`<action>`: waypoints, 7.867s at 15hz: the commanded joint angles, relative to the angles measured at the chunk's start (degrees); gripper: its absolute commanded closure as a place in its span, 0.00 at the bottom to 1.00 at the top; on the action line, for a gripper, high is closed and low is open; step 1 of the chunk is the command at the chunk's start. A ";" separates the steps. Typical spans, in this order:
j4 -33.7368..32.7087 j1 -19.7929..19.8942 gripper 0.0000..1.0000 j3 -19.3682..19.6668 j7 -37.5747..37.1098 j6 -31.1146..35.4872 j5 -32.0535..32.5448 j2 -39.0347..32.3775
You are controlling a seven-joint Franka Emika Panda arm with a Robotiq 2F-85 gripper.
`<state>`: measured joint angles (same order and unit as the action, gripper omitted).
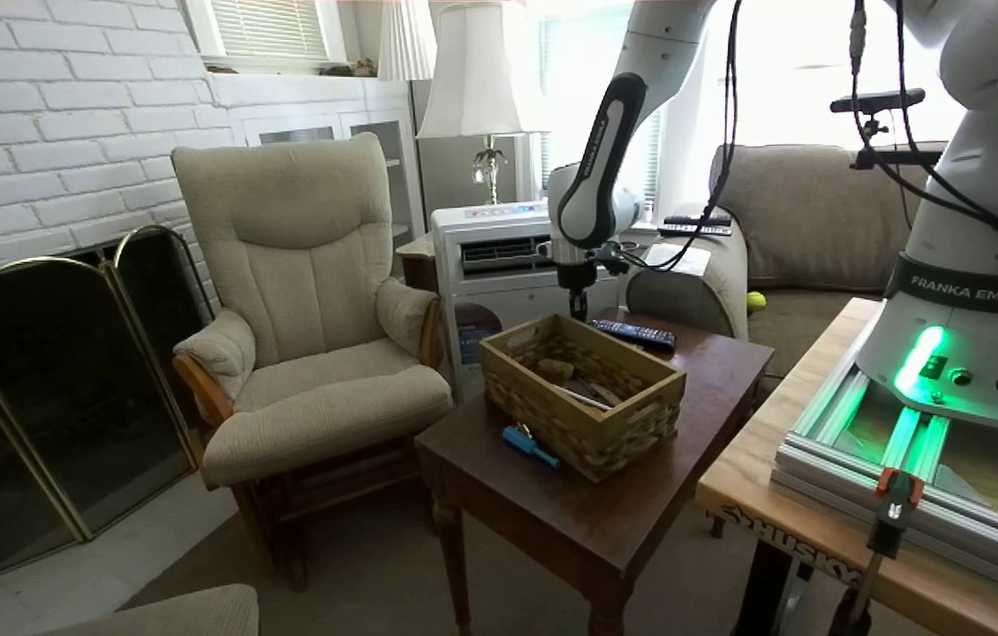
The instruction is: Remove the black pen from the wooden box, put it on the table, remove the wooden chip from the wooden box and put it on the table
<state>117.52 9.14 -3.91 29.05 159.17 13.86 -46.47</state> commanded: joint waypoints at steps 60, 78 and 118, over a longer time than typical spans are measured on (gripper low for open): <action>-2.94 -2.36 0.94 3.68 -8.33 -1.20 -0.04 -1.36; 3.36 -5.81 0.94 5.22 -8.46 2.88 2.84 1.31; 18.79 -18.94 0.00 16.89 -39.38 -17.11 5.53 32.42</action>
<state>131.70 -7.97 13.01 -3.13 149.42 16.82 -22.23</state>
